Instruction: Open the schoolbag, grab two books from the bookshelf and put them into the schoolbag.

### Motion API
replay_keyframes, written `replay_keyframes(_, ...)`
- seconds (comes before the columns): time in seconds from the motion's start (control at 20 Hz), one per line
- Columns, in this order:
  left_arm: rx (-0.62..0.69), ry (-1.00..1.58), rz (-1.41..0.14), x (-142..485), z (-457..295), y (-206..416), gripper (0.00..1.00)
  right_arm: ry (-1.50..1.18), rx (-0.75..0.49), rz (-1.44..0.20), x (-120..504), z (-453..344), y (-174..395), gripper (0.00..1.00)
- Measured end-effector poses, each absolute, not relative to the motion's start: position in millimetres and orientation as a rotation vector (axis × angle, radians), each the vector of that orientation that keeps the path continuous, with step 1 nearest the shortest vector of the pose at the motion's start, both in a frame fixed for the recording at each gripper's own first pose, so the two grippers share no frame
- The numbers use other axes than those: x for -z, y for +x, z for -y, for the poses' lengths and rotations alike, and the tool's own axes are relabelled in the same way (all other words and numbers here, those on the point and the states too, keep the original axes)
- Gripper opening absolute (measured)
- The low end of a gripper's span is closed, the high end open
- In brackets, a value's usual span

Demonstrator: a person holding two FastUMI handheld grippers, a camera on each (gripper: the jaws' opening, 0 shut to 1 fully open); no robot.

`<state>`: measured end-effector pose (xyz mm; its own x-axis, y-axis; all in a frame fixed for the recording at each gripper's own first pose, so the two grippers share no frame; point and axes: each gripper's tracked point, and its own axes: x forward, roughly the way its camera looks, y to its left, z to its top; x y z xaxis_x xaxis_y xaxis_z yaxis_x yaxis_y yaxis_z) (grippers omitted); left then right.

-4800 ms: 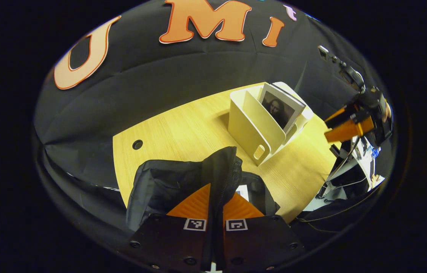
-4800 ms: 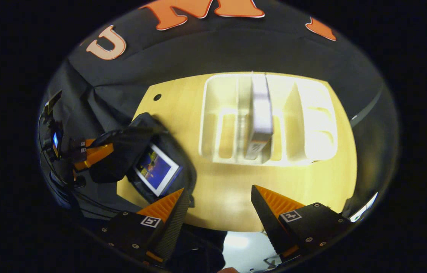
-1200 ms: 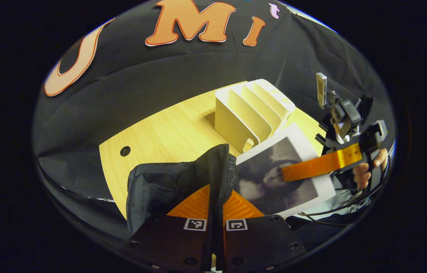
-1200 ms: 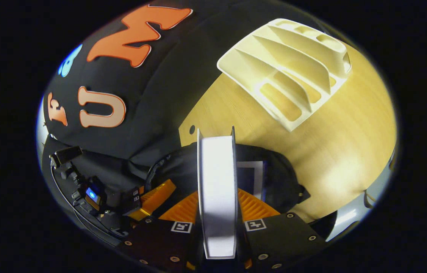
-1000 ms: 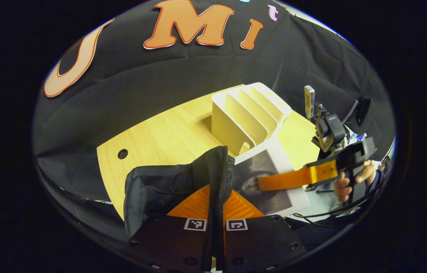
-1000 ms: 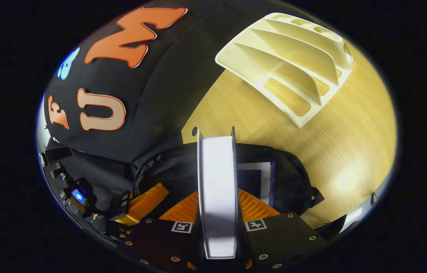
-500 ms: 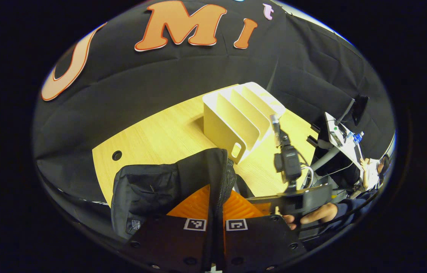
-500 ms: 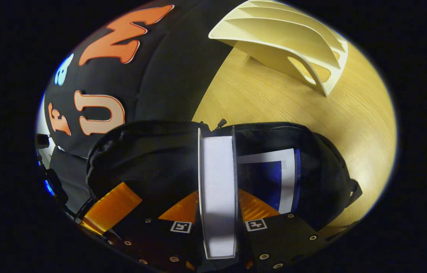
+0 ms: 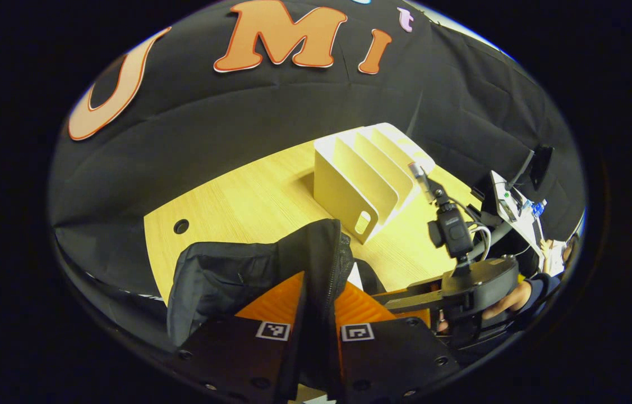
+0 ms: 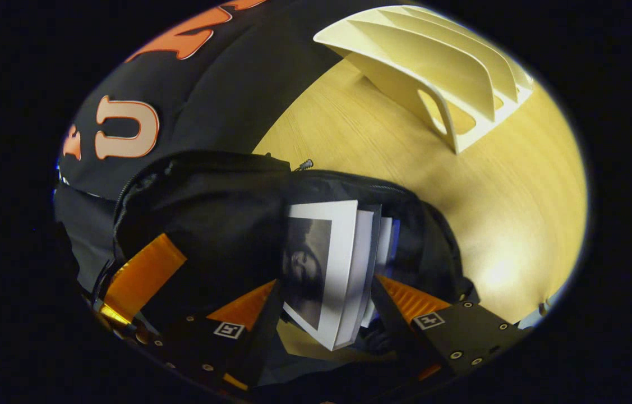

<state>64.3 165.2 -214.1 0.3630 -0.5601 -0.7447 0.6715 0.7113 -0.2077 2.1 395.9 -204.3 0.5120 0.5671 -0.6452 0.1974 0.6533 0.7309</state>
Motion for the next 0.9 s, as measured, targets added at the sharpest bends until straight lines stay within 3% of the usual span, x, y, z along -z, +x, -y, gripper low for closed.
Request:
replay_keyframes(0.2,0.728,0.099,-0.921,219.0,-149.8,59.5,0.46,0.855,-0.269,-0.985,179.5,-351.9,4.5,0.97)
replay_keyframes(0.45,0.598,0.048,-0.897,205.0,-115.3,60.4,0.70,0.752,-0.252,-0.876,143.2,-258.5,18.2,0.97)
replay_keyframes(0.55,0.552,0.041,-0.870,193.5,-96.3,61.8,0.85,0.691,-0.249,-0.806,125.1,-215.5,28.7,0.97)
replay_keyframes(0.65,0.507,0.025,-0.849,180.3,-75.8,61.2,0.90,0.605,-0.232,-0.739,111.0,-174.7,36.5,0.97)
replay_keyframes(0.8,0.461,-0.017,-0.762,151.2,-40.3,66.4,0.89,0.490,-0.222,-0.628,83.6,-126.9,53.9,0.97)
replay_keyframes(0.9,0.425,-0.040,-0.695,130.8,-17.7,73.9,0.99,0.439,-0.214,-0.568,68.3,-98.3,58.6,0.97)
